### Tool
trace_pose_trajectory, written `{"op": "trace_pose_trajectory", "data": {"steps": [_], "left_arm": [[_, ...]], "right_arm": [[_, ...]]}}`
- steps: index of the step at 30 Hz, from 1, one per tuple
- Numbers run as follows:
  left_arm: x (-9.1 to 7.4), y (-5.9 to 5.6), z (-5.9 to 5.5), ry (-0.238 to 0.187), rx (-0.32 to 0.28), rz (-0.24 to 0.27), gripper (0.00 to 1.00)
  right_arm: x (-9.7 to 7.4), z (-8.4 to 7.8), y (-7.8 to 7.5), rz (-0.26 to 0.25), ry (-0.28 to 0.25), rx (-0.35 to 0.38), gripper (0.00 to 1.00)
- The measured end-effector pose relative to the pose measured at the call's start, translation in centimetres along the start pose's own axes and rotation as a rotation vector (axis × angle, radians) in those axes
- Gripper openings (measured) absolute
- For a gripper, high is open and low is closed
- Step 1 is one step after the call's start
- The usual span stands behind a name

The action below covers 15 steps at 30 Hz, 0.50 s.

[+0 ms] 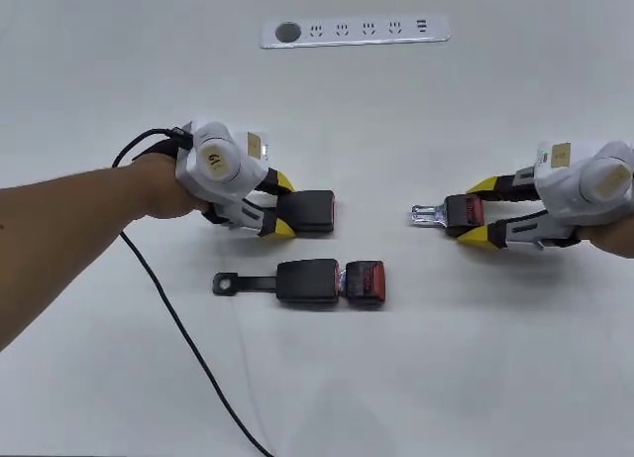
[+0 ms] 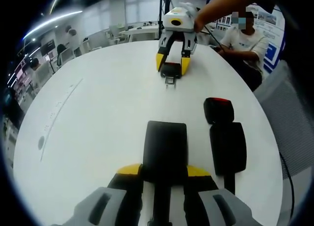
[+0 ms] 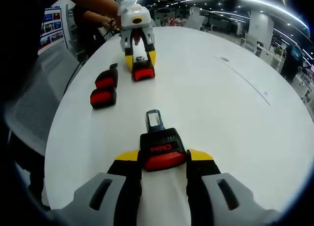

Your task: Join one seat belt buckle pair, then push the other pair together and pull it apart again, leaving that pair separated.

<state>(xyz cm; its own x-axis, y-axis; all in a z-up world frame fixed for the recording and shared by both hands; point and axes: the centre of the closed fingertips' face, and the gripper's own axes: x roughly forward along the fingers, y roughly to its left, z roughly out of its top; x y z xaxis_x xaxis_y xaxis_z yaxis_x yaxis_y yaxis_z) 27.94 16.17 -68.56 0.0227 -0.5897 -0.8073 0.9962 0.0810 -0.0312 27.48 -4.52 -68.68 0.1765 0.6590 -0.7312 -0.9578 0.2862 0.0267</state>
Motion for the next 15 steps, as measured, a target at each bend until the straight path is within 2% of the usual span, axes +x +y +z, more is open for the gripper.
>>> {"op": "trace_pose_trajectory", "data": {"steps": [15], "left_arm": [[0.0,0.0,-0.1,0.007,-0.006,0.000,0.33]], "right_arm": [[-1.4,-1.5,-0.3,0.005,0.012,-0.001,0.34]]}}
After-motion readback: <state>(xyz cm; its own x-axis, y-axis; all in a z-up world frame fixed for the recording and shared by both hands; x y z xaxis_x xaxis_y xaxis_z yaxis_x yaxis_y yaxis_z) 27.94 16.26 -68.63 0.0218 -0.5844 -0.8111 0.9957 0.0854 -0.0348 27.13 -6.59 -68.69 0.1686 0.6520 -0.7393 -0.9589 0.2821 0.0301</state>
